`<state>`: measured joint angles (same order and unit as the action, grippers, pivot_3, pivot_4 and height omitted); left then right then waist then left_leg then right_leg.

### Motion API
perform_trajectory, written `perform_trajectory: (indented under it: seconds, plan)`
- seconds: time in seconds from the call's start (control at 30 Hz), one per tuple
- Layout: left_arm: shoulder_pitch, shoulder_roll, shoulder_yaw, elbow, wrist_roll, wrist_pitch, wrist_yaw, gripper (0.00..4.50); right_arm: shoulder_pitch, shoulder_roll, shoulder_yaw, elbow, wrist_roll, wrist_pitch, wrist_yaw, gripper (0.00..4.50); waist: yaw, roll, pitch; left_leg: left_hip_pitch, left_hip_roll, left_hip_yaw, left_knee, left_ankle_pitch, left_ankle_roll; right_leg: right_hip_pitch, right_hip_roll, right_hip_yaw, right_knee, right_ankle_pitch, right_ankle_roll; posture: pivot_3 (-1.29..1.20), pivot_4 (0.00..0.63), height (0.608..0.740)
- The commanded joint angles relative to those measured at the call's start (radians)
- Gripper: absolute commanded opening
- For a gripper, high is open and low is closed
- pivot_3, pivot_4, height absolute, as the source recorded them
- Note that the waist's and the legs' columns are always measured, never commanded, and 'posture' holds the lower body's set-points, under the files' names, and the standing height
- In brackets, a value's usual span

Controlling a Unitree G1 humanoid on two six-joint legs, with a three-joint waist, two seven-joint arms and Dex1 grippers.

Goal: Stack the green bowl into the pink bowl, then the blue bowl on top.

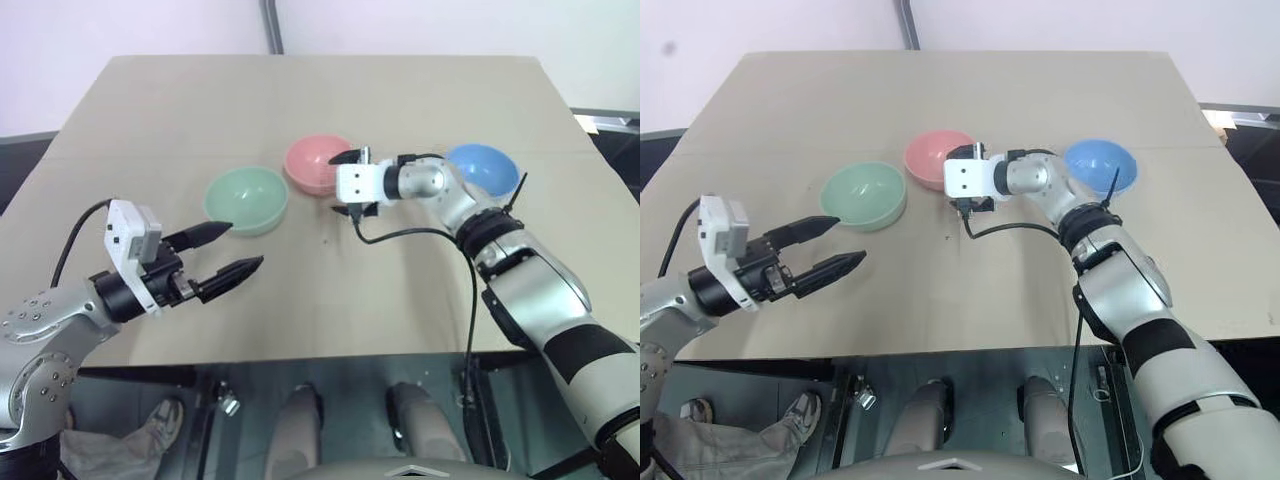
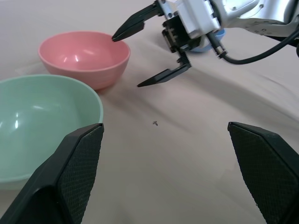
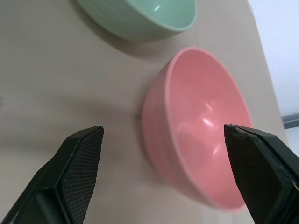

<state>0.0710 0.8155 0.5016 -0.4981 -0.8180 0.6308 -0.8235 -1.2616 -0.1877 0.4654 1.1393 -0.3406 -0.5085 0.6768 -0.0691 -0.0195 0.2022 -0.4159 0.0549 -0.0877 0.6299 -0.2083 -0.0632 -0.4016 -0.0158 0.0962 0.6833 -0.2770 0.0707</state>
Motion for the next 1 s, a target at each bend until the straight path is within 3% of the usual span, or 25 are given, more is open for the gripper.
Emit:
perform_trajectory:
  seconds: [0.03,0.1,0.2,0.33,0.4,0.53,0.7,0.87,1.0]
  plan:
    - [-0.037,-0.006,0.031,-0.053,0.013,-0.019,0.075,4.50,-0.016,-0.012,-0.079,-0.042,0.070,-0.018,0.043,4.47,0.002,0.000,0.000,0.000,0.000,0.000,0.000,0.000,0.000,0.000,0.000,0.000,0.000,0.000,0.000,0.00,0.150,0.740]
    - [-0.069,0.017,-0.005,-0.077,0.077,-0.030,0.120,4.50,0.044,-0.044,-0.144,-0.183,0.190,0.053,0.181,4.47,0.005,0.000,0.000,0.000,0.000,0.000,0.000,0.000,0.000,0.000,0.000,0.000,0.000,0.000,0.000,0.00,0.150,0.740]
    - [-0.168,0.101,-0.097,-0.087,0.162,0.025,0.178,4.50,0.234,-0.163,-0.227,-0.648,0.412,0.353,0.384,4.47,0.026,0.001,0.000,0.000,-0.001,-0.002,0.001,0.000,0.000,0.002,0.000,-0.002,0.000,0.000,0.000,0.00,0.150,0.740]
    - [-0.428,0.294,-0.366,-0.003,0.335,0.081,0.118,4.50,0.495,-0.387,-0.337,-1.208,0.608,0.802,0.416,4.47,0.050,0.003,0.002,-0.003,-0.002,-0.006,0.001,0.000,0.000,0.003,-0.001,-0.006,-0.003,0.000,0.000,0.00,0.150,0.740]
    - [-0.615,0.321,-0.557,0.103,0.476,0.026,0.027,4.50,0.634,-0.495,-0.411,-1.403,0.651,0.940,0.389,4.47,0.052,0.005,0.003,-0.001,-0.002,-0.003,0.001,0.000,0.000,0.004,-0.001,-0.004,-0.003,0.000,0.000,0.00,0.150,0.740]
    - [-0.927,0.226,-0.826,0.318,0.667,-0.002,-0.100,4.50,0.854,-0.612,-0.577,-1.691,0.773,1.170,0.313,4.47,0.048,0.006,0.003,0.000,-0.002,-0.003,0.001,0.000,0.000,0.004,0.000,-0.003,-0.003,0.000,0.000,0.00,0.150,0.740]
    - [-1.208,-0.007,-1.058,0.689,0.888,-0.113,-0.192,4.50,1.073,-0.682,-0.783,-1.929,0.892,1.316,0.264,4.47,0.030,0.005,0.003,-0.002,-0.002,-0.002,0.004,0.000,0.001,0.005,0.000,-0.002,-0.004,0.000,0.001,0.00,0.150,0.740]
    - [-1.350,-0.174,-1.120,1.053,1.007,-0.309,-0.226,4.50,1.146,-0.697,-0.876,-2.012,0.947,1.399,0.171,4.47,0.017,0.005,0.003,-0.002,-0.002,-0.002,0.005,0.000,0.001,0.004,0.000,0.000,-0.004,0.000,0.001,0.00,0.150,0.740]
    - [-1.402,-0.247,-1.126,1.210,1.056,-0.420,-0.275,4.50,1.150,-0.675,-0.913,-2.029,0.926,1.450,0.036,4.47,0.015,0.004,0.003,-0.002,-0.002,-0.002,0.004,0.000,0.001,0.004,0.000,0.000,-0.004,0.000,0.001,0.00,0.150,0.740]
